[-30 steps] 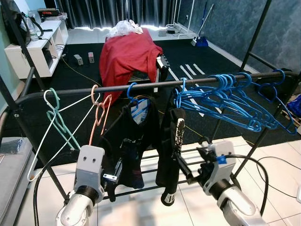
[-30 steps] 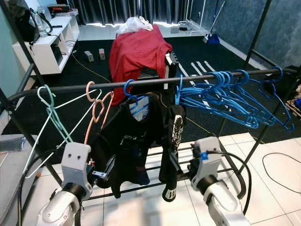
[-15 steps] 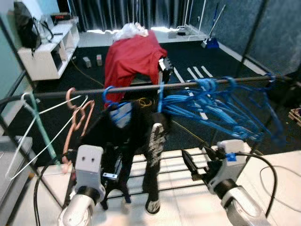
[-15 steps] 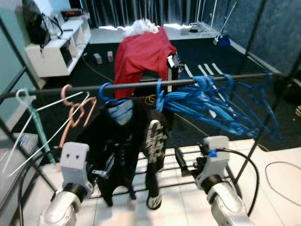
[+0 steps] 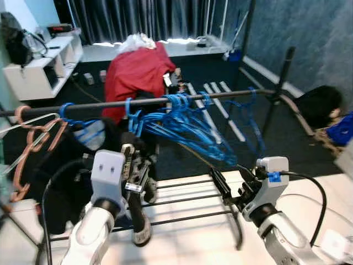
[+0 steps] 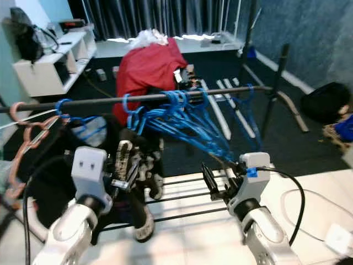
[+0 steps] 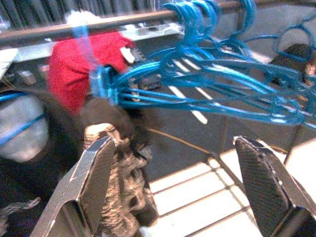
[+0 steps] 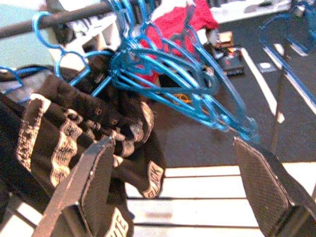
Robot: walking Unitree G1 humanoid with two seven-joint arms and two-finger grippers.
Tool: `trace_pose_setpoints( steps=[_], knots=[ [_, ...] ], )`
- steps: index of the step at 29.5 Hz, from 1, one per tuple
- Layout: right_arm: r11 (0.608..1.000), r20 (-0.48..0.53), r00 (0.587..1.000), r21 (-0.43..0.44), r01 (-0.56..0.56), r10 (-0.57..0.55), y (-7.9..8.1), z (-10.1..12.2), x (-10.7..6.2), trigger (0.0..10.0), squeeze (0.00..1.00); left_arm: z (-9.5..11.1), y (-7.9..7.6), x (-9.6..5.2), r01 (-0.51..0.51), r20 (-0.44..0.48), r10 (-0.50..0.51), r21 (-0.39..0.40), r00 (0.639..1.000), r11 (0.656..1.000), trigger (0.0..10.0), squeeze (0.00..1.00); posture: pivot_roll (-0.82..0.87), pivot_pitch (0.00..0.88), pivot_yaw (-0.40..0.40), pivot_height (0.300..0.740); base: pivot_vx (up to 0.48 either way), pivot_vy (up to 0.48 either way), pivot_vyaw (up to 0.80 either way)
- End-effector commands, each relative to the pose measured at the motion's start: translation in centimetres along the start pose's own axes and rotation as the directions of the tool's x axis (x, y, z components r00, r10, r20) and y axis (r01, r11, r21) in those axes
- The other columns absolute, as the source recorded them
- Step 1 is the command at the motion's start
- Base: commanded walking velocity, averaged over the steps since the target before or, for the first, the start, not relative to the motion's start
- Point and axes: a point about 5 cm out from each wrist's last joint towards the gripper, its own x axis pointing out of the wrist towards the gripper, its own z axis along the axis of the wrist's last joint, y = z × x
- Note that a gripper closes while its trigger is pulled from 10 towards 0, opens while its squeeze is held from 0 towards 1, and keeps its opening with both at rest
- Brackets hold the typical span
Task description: Hang hanger
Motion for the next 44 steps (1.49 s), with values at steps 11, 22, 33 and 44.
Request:
trace_pose_setpoints(
  steps=[11, 22, 33, 44],
  knots=[
    [1.000, -0.033, 0.999, 0.007, -0.011, 0.012, 0.5, -0.1, 0.5, 10.0, 0.00, -1.6, 1.9, 4.2, -0.121, -0.130, 0.132, 0.092, 0.983, 0.988, 10.0, 0.00, -0.06, 0.000, -0.017, 0.740, 0.000, 0.000, -0.15],
    [1.000, -0.018, 1.000, 0.004, 0.002, -0.002, 0.6, 0.2, 0.1, 10.0, 0.00, 0.0, 6.2, 4.7, -0.393, -0.028, 0.404, 0.185, 0.914, 0.901, 10.0, 0.00, -0.08, 0.010, 0.003, 0.740, 0.000, 0.000, -0.29],
    [1.000, -0.028, 1.000, 0.001, -0.005, 0.005, 0.6, 0.2, 0.1, 10.0, 0.00, 0.1, 9.4, 4.8, -0.492, 0.000, 0.502, 0.202, 0.865, 0.847, 10.0, 0.00, -0.08, 0.017, -0.001, 0.740, 0.000, 0.000, 0.00],
    [1.000, -0.037, 0.999, -0.009, 0.001, -0.001, 0.6, 0.2, -0.1, 10.0, 0.00, -3.9, 9.3, 6.3, -0.340, -0.229, 0.404, 0.273, 0.886, 0.900, 10.0, 0.00, -0.10, 0.023, 0.002, 0.740, 0.000, 0.000, 0.00]
  ],
)
